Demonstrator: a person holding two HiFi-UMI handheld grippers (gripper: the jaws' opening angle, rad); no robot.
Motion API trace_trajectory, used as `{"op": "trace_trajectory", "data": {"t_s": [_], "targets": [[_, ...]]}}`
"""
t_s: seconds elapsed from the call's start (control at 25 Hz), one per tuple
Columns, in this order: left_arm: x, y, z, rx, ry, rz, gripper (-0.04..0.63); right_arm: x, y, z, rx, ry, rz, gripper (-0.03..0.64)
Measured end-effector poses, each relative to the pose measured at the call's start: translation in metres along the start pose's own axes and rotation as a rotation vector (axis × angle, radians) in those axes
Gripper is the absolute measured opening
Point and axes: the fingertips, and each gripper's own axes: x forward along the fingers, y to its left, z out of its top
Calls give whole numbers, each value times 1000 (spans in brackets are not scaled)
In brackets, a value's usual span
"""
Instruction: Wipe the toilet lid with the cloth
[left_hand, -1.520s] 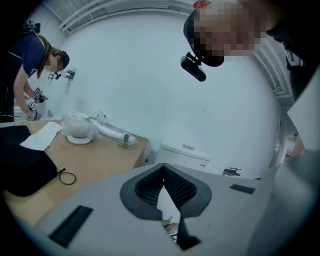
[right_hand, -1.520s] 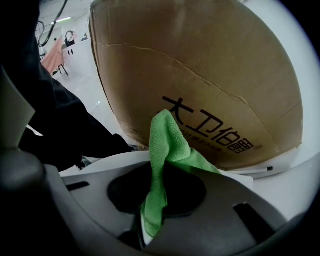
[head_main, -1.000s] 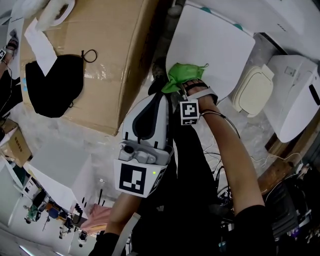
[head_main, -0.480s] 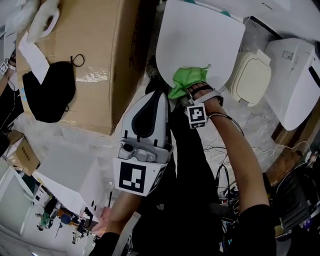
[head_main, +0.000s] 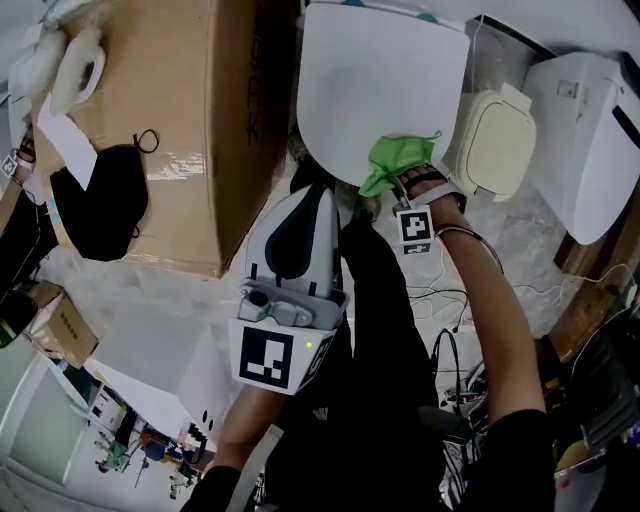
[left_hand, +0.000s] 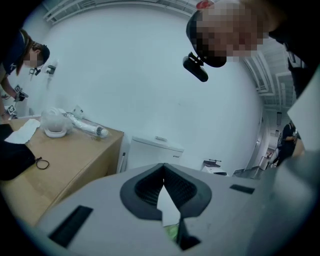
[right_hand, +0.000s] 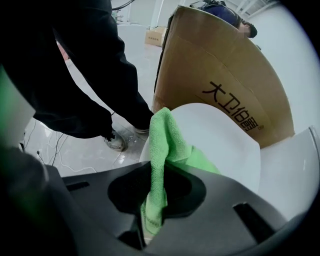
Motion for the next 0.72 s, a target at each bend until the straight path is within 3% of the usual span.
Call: {"op": "trace_trajectory", "data": {"t_s": [0.4,0.72], "targets": [[14,-29,3,26,7,-62,9,-12,11,-52,203,62,-6,58],[10,-28,13,33,20,-58,9,-21,16,-89,565,145,22,57]]}}
